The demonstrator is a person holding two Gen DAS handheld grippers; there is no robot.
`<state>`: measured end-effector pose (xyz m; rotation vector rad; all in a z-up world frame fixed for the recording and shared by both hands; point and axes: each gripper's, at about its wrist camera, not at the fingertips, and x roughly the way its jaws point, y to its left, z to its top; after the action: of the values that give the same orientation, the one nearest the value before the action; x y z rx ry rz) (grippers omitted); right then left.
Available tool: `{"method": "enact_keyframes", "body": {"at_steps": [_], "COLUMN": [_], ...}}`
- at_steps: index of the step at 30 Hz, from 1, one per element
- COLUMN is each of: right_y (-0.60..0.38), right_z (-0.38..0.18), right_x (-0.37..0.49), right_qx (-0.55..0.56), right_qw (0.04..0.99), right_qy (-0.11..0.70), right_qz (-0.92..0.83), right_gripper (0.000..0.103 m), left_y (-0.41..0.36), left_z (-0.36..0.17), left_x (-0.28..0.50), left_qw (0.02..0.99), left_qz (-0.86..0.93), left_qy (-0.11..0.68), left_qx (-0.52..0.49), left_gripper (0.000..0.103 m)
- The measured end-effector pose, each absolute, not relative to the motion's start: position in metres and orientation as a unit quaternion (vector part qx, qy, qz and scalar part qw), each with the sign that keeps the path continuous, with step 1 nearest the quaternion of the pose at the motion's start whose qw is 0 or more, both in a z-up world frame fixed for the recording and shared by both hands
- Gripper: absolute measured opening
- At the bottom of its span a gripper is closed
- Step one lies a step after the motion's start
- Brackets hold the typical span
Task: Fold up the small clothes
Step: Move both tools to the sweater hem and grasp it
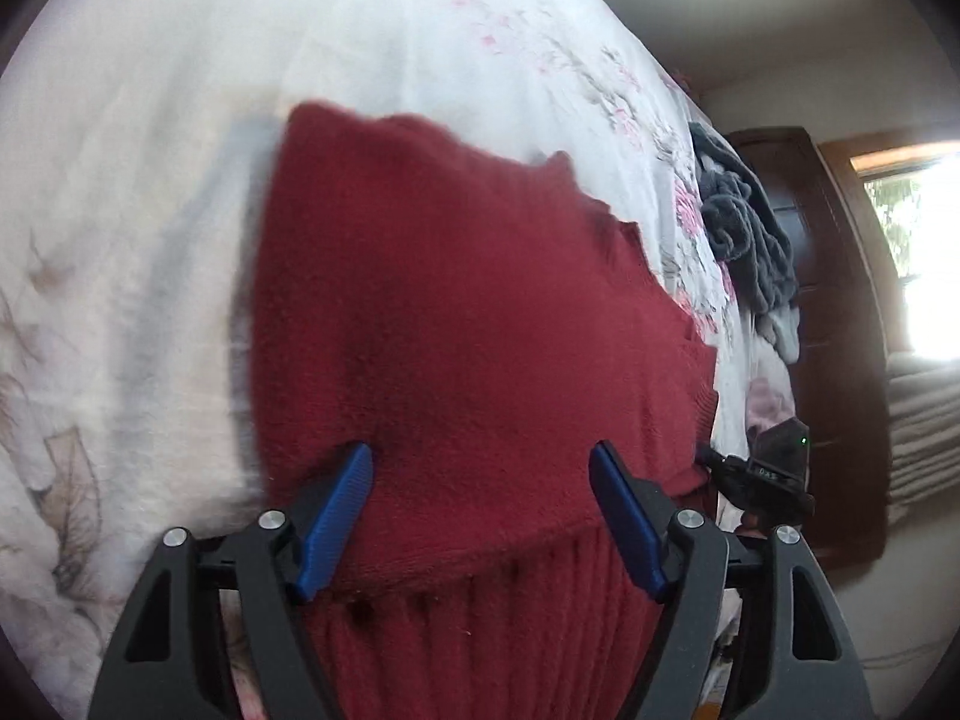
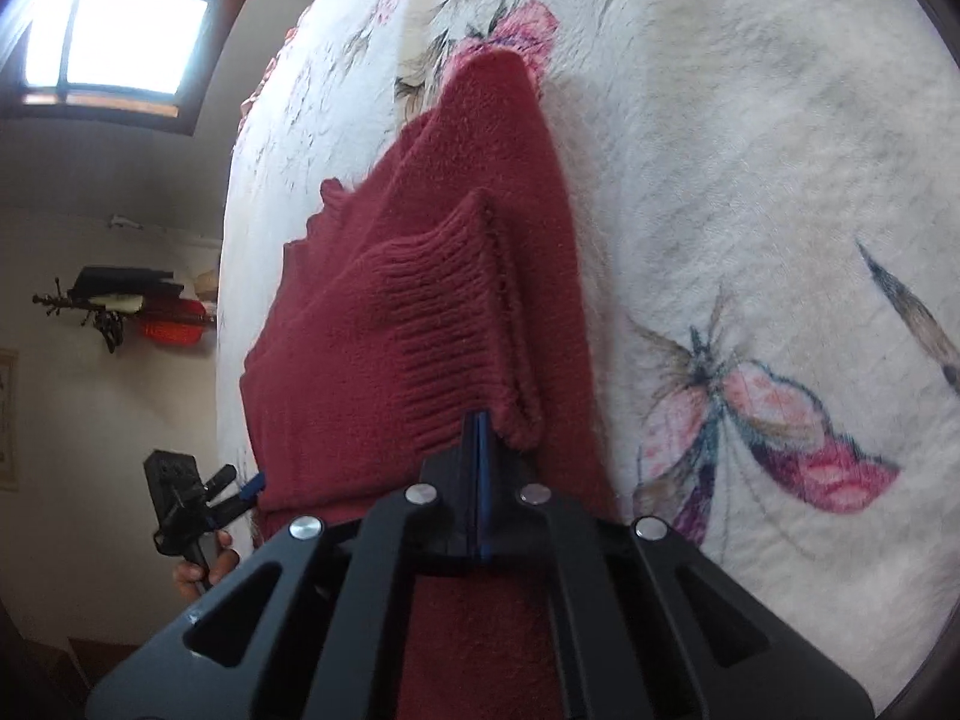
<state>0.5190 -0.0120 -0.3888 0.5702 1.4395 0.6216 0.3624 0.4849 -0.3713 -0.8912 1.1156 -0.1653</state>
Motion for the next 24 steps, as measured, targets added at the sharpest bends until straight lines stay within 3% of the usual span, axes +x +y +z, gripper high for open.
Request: {"method": "enact_keyframes", "body": {"at_steps": [2, 5, 7, 10, 17, 24], "right_y": [-0.010, -0.003, 0.006, 0.005, -0.026, -0.114], "right_z": [-0.374, -0.370, -0.387, -0.385, -0.324, -0.329], "right_x": [0.514, 0.504, 0.505, 0.508, 0.438, 0.298], "right_qx": [0.253, 0.235, 0.198, 0.220, 0.217, 0.216], "right_qw": [0.681, 0.685, 0.683, 0.677, 0.667, 0.620], "right_qy": [0.624, 0.624, 0.648, 0.652, 0.647, 0.704], "right_qz": [0.287, 0.294, 0.272, 0.260, 0.298, 0.270], "right_gripper": [0.008, 0.008, 0.000, 0.002, 0.045, 0.055], "left_y": [0.488, 0.488, 0.488, 0.494, 0.484, 0.451], "left_z": [-0.363, -0.362, -0.368, -0.357, -0.302, -0.311], "left_x": [0.356, 0.346, 0.342, 0.334, 0.233, 0.073], "left_qw": [0.754, 0.759, 0.753, 0.747, 0.757, 0.714], "left_qz": [-0.077, -0.071, -0.052, -0.031, -0.041, -0.055], "left_qy": [0.500, 0.505, 0.521, 0.518, 0.505, 0.538], "left_qx": [-0.419, -0.405, -0.398, -0.415, -0.412, -0.444], "left_gripper": [0.075, 0.076, 0.076, 0.076, 0.080, 0.081]}}
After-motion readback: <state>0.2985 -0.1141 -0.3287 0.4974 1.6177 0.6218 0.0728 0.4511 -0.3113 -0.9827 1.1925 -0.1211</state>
